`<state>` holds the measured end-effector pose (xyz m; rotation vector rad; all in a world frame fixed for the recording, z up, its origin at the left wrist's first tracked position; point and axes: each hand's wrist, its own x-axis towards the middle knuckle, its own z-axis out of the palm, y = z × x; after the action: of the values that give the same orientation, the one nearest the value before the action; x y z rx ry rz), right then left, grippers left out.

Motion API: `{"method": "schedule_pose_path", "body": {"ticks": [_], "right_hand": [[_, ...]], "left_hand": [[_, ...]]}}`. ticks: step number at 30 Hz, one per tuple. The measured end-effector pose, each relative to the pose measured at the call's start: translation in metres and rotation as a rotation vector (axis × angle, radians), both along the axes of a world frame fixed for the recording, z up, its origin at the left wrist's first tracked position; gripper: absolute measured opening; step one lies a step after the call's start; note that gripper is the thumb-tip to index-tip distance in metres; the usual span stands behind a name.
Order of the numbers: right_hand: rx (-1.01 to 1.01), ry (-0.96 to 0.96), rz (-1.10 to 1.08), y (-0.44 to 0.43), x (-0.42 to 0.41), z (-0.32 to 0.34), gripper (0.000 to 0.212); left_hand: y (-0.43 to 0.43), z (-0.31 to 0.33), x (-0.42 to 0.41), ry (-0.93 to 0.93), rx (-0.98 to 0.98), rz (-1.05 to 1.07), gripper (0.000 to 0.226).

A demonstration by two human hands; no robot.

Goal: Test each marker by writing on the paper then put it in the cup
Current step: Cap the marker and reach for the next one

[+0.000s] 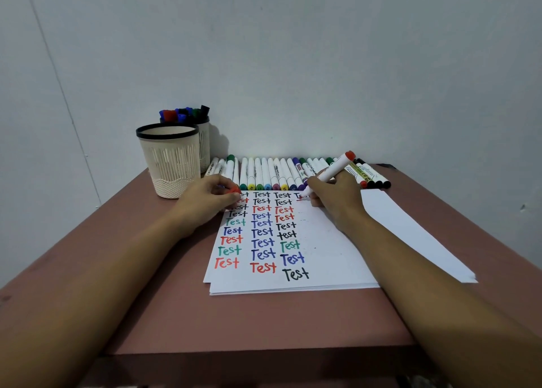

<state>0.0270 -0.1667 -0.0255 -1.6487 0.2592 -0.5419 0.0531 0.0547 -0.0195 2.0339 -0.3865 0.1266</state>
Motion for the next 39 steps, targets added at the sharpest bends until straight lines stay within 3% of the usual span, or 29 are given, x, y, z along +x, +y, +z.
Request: {"method": "schedule_pose_path", "body": {"ticks": [39], "right_hand": [[-0.069, -0.018, -0.072, -0.0009, 0.0007, -0.0014, 0.013]], "left_hand": [[0.0029, -0.003, 0.0038, -0.033, 0.074, -0.008, 0.012]]}}
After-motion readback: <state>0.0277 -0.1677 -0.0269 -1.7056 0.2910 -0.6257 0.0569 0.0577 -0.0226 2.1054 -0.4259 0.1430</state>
